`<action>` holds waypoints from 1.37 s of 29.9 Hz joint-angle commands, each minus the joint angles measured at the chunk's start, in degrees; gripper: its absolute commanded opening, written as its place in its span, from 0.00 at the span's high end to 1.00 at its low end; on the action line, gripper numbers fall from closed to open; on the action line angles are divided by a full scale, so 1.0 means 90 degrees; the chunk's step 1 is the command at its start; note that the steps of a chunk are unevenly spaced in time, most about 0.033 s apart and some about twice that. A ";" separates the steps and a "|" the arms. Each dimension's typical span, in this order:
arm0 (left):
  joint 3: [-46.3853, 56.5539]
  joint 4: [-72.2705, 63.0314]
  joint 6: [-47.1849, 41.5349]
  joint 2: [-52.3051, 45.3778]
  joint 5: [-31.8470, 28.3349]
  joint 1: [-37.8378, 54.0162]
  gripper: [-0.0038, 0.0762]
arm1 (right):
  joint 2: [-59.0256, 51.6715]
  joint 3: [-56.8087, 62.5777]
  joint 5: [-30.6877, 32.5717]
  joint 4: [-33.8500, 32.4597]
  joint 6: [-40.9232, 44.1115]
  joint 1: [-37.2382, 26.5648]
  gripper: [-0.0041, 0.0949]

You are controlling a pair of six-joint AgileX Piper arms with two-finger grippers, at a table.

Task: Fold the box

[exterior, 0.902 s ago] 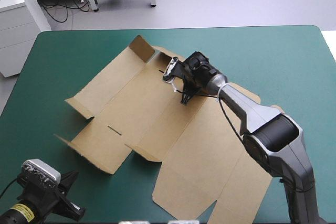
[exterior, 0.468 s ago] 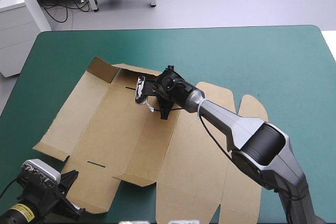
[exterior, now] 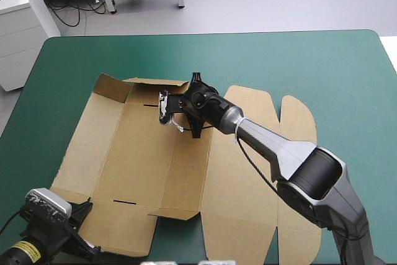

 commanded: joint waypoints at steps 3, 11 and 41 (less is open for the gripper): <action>-0.0157 -0.0051 -0.0057 0.0091 -0.0385 0.0002 0.96 | -0.0492 -0.0212 -0.0192 -0.0015 0.0066 0.0016 0.97; -0.0157 -0.0051 -0.0057 0.0091 -0.0385 0.0002 0.96 | -0.0492 -0.0212 -0.0320 -0.0015 0.0521 0.0016 0.82; -0.0157 -0.0025 -0.0057 0.0091 -0.0385 0.0002 0.96 | -0.2656 -0.0212 0.0998 -0.0599 0.2441 -0.1702 0.72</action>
